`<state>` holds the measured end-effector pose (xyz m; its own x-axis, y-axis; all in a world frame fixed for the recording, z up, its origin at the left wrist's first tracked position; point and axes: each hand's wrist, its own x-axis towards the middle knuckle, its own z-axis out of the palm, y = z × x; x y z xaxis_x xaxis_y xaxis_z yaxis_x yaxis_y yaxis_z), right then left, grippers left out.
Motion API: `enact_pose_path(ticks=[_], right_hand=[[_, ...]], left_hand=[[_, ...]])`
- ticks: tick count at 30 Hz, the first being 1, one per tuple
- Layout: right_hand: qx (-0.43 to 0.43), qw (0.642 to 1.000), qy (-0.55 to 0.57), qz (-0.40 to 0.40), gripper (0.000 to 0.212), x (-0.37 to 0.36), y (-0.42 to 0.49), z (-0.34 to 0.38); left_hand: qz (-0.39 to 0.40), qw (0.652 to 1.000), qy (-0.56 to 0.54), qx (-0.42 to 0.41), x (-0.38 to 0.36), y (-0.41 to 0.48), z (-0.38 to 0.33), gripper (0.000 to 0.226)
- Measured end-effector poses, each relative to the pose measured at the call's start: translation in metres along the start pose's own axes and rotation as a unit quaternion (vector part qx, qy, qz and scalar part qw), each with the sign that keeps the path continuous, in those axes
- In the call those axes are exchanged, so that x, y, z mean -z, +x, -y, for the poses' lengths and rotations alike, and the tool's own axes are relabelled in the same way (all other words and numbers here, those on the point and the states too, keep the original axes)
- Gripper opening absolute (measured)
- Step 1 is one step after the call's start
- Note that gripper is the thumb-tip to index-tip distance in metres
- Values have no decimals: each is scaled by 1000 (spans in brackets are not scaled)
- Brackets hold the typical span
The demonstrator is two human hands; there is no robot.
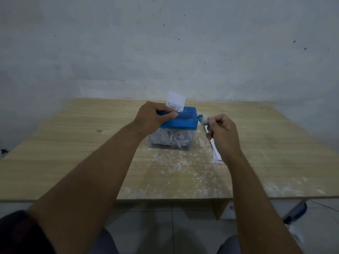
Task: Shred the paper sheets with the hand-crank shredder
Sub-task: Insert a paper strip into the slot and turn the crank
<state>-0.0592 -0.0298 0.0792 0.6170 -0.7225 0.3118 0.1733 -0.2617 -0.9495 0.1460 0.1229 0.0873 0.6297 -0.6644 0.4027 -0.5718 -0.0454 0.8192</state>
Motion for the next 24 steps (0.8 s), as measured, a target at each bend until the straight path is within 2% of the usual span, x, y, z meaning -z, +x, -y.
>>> enact_pose_path(ticks=[5, 10, 13, 16, 19, 24], right_hand=[[30, 997, -65, 7, 25, -2, 36, 33], [-12, 993, -115, 2, 34, -13, 85, 25], [-61, 986, -158, 14, 31, -19, 97, -3], [-121, 980, -154, 35, 30, -20, 83, -32], [-154, 976, -153, 22, 28, -19, 53, -49], [-109, 981, -159, -38, 38, -15, 0, -43]], left_hand=[[17, 1000, 17, 12, 5, 3, 0, 14], [9, 1000, 23, 1, 2, 2, 2, 20], [7, 1000, 21, -1, 2, 2, 2, 21], [3, 1000, 10, -6, 0, 1, 1, 20], [-5, 1000, -2, -16, -3, -1, 1, 19], [-13, 1000, -17, -15, -4, -2, 0, 19]])
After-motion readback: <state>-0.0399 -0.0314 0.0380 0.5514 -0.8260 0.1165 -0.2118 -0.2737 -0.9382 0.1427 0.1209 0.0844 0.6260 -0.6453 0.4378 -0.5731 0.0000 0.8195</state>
